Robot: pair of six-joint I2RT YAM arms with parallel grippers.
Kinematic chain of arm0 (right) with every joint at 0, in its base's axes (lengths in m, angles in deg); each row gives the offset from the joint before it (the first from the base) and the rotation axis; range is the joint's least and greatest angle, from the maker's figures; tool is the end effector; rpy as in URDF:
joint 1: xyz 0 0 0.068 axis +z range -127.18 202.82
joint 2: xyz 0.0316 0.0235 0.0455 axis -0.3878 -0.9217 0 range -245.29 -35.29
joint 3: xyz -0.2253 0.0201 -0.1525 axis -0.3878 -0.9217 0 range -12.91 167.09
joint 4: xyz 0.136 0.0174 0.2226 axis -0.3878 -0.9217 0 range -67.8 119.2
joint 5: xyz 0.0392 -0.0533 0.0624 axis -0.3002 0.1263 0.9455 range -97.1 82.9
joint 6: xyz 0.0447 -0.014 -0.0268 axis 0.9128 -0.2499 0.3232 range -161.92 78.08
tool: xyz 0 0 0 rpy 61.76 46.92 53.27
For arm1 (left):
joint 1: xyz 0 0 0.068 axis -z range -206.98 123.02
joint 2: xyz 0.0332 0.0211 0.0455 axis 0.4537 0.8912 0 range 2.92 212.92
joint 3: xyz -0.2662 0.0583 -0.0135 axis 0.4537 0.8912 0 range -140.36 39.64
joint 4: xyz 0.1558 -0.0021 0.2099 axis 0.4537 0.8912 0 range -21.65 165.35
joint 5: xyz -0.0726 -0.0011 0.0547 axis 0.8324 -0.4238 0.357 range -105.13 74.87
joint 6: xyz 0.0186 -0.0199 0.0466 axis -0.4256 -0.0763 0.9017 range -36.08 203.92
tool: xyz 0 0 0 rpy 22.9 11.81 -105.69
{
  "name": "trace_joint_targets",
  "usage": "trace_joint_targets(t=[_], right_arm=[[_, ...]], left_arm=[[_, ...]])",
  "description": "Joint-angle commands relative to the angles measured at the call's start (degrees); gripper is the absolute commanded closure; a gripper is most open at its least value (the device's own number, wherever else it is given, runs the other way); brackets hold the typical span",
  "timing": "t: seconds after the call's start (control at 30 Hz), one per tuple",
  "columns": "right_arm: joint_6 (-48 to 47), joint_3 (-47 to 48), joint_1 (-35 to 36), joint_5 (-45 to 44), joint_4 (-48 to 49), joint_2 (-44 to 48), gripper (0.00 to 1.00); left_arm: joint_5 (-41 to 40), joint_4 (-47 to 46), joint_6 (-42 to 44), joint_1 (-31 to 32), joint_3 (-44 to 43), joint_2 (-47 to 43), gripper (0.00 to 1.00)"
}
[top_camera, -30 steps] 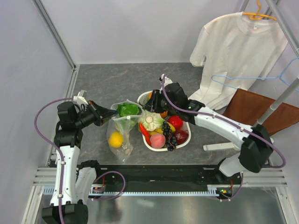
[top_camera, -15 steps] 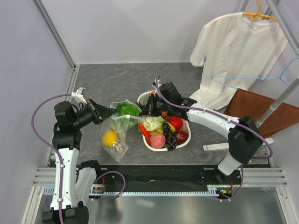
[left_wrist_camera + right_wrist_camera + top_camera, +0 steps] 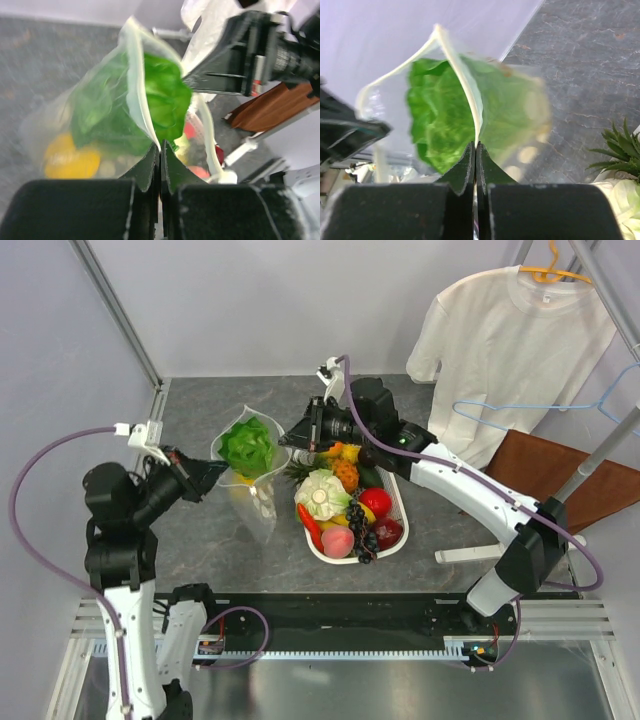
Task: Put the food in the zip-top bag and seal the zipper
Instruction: Adjust the zipper food storage bag at the center of the board.
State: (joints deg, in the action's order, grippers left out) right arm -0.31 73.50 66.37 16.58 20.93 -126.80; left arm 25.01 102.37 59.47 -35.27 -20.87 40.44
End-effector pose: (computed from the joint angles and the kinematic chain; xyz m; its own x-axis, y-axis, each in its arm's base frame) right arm 0.2656 0.2722 0.3906 -0.7323 0.1429 -0.6658 -0.5723 0.4007 0.7155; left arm 0.1141 -0.0066 0.4057 -0.3858 -0.3760 -0.8425 0.3914 0.7602 -0.5185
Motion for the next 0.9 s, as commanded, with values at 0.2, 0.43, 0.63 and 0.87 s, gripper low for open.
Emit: trace_joint_targets(t=[0.2, 0.43, 0.63, 0.87], right_arm=[[-12.6, -2.1, 1.5, -3.3, -0.2, -3.1, 1.00], [-12.2, 4.0, 1.6, -2.7, 1.2, -3.5, 1.00], [-15.9, 3.9, 3.3, -6.5, 2.6, -2.1, 1.00], [-20.2, -4.3, 5.6, -5.3, -5.5, -6.8, 1.00]], left_arm=[[-6.1, 10.3, 23.5, 0.1, 4.8, 1.5, 0.98], [-2.2, 14.1, 31.2, 0.1, -7.4, 3.2, 0.98], [-4.3, 17.6, 42.5, 0.1, -3.7, 2.8, 0.91], [-5.9, 20.3, 41.0, 0.1, 1.5, 9.8, 0.52]])
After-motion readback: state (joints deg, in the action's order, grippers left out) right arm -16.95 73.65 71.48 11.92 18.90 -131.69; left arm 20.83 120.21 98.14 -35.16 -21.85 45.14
